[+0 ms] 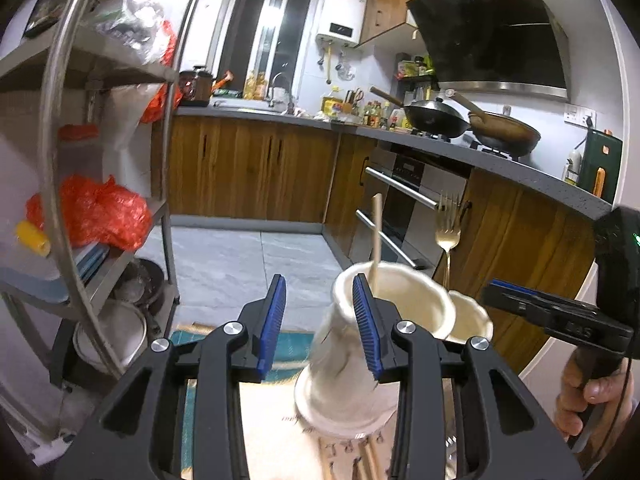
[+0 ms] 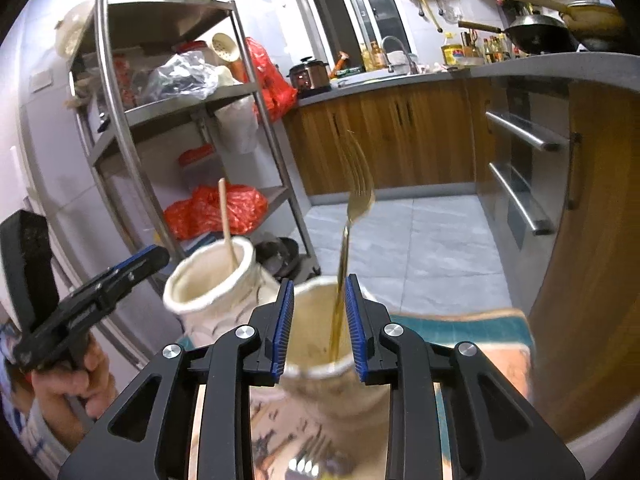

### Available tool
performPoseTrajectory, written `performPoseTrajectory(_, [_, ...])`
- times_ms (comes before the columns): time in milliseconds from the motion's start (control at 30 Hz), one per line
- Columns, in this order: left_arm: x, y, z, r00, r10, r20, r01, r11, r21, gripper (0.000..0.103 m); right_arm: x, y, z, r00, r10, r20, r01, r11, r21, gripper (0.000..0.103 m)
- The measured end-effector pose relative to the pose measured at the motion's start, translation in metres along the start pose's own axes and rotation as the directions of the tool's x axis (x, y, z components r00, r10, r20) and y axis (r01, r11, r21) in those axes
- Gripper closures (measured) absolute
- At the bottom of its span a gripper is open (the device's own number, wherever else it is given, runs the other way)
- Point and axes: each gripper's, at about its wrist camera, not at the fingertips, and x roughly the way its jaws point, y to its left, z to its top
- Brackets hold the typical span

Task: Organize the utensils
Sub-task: 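Withdraw both open tools back toward the remaining utensils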

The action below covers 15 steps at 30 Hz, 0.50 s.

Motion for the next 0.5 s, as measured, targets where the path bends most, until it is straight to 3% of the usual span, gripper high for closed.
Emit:
performPoseTrajectory(267, [-0.012, 0.016, -0.042, 0.989, -0.03, -0.147, 0.028, 0.999, -0.016, 0.079, -0.023, -0.008, -0.046, 0.997, -0.043, -0.062, 0.044, 0.999, 0.007, 0.075])
performPoseTrajectory(500, [-0.013, 0.02, -0.089, 0.956, -0.054, -0.29, 0.055, 0.998, -0.003, 0.085, -0.025, -0.013, -0.091, 0.984, -0.046, -0.17, 0.052, 0.998, 0.028, 0.075])
